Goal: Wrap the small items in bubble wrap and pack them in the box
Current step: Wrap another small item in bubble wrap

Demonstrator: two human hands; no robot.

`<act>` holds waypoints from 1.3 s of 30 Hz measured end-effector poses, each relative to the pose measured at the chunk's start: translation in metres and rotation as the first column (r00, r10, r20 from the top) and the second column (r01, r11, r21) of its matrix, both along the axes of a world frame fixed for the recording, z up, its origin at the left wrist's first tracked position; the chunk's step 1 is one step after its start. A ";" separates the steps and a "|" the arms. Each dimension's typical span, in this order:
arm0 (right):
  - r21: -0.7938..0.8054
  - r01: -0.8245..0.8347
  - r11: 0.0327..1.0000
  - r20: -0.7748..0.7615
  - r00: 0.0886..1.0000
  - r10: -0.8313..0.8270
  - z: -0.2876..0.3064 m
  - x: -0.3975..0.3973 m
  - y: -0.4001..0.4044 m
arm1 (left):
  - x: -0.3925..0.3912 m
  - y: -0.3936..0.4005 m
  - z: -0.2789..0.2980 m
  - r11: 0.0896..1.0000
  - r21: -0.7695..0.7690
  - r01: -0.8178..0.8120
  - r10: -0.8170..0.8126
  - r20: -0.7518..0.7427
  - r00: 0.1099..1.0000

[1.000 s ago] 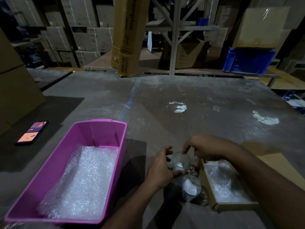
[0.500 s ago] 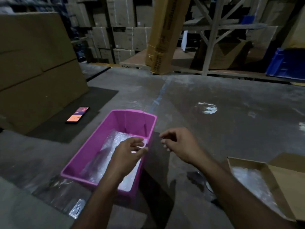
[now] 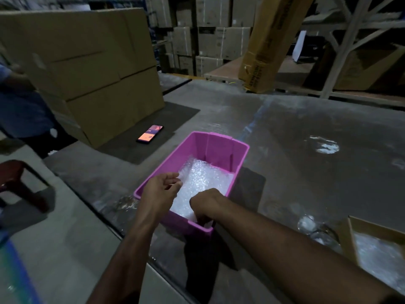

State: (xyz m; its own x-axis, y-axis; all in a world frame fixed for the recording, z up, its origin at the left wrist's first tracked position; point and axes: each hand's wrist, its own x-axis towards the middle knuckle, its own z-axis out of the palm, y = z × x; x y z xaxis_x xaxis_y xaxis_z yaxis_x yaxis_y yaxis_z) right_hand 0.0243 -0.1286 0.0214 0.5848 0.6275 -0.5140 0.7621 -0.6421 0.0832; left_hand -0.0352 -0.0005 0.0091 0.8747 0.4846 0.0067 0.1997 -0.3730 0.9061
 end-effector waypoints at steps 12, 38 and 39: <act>0.210 0.004 0.978 0.183 0.982 -0.043 0.005 0.007 0.000 | 0.005 0.005 -0.001 0.999 0.045 0.019 -0.018 -0.023 1.000; 0.455 0.607 -0.651 -0.778 0.626 0.040 0.034 -0.021 -0.218 | 0.059 -0.143 0.078 0.432 -0.810 0.397 -0.481 0.165 0.861; 0.453 0.585 -0.673 -0.782 0.623 0.014 0.033 -0.024 -0.222 | 0.057 -0.151 0.077 0.414 -0.816 0.404 -0.524 0.150 0.838</act>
State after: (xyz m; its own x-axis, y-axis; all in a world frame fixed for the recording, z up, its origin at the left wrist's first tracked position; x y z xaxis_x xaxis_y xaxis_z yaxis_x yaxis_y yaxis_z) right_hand 0.0003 -0.3510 0.0539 0.9984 -0.0337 0.0465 0.0558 0.3812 -0.9228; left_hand 0.0219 -0.1511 0.0865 0.9317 -0.2531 -0.2606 0.3479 0.4154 0.8405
